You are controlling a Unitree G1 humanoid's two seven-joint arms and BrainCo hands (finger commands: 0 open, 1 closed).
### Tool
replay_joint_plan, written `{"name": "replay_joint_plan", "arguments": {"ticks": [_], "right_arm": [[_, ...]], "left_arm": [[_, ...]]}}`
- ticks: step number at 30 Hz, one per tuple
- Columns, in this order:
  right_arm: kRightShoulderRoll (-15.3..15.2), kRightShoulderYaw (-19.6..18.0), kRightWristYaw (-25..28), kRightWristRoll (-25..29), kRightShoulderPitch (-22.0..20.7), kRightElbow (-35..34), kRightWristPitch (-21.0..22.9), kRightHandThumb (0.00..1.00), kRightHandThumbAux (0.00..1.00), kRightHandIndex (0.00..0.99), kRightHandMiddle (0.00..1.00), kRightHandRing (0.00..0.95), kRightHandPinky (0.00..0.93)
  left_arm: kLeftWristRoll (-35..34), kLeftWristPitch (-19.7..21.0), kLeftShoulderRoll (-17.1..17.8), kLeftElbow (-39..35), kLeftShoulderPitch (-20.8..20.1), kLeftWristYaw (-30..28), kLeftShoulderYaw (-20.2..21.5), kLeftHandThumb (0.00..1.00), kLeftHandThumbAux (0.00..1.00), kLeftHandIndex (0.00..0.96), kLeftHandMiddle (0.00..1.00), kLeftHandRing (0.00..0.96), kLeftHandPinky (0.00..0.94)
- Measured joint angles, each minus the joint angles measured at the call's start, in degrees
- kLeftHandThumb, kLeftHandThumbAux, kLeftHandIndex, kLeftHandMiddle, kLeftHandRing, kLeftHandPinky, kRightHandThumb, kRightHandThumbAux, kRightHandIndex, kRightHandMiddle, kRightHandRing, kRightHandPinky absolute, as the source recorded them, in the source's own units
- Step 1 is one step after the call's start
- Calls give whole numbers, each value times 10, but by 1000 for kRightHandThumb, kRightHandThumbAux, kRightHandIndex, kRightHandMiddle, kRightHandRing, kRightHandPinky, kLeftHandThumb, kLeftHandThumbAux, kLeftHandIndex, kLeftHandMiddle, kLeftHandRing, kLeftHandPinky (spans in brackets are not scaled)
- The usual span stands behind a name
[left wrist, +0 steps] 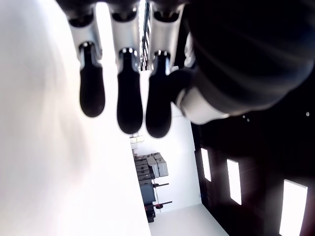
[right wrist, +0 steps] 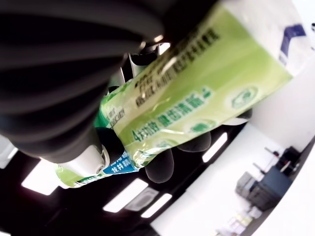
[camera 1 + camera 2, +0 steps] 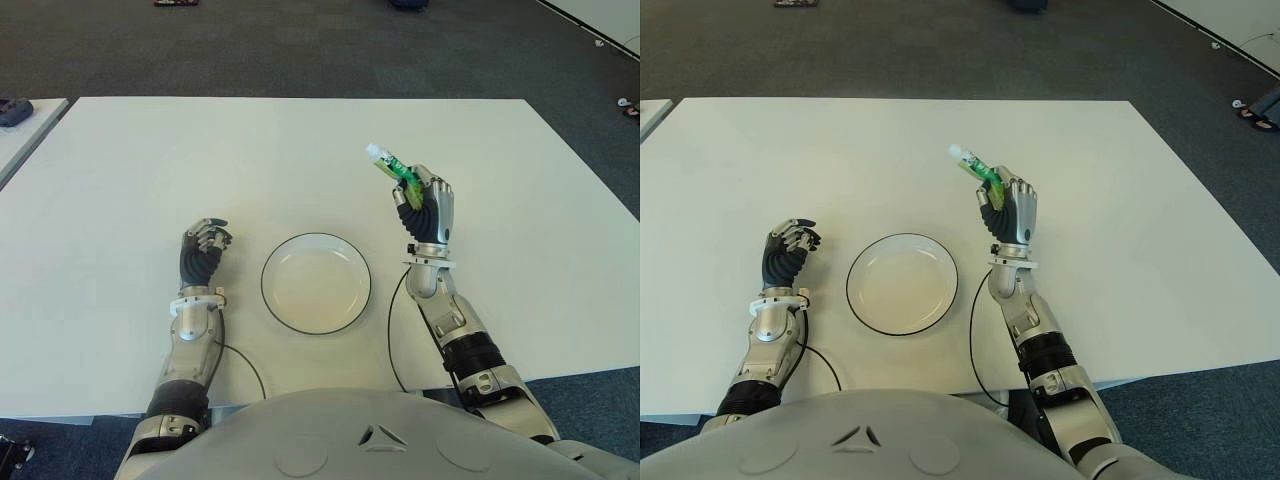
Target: Put the toothpaste on the table into the plate.
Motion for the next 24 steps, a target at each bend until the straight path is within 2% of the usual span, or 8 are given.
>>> {"name": "replay_joint_plan", "arguments": {"ticks": [6, 11, 24], "right_arm": [[-12, 31, 32, -7, -9, 9, -75, 723, 717, 439, 889, 884, 885], [-12, 54, 69, -10, -15, 10, -115, 728, 715, 439, 885, 885, 887], [-32, 87, 171, -28, -12, -14, -146, 732, 713, 441, 872, 880, 886]], "left_arm": [[7, 13, -2, -7, 0, 2, 0, 703, 721, 432, 573, 578, 547], [15, 25, -6, -17, 2, 5, -2, 703, 721, 433, 577, 584, 552], [17, 66, -17, -46, 10, 6, -2, 705, 720, 433, 577, 585, 549]]}}
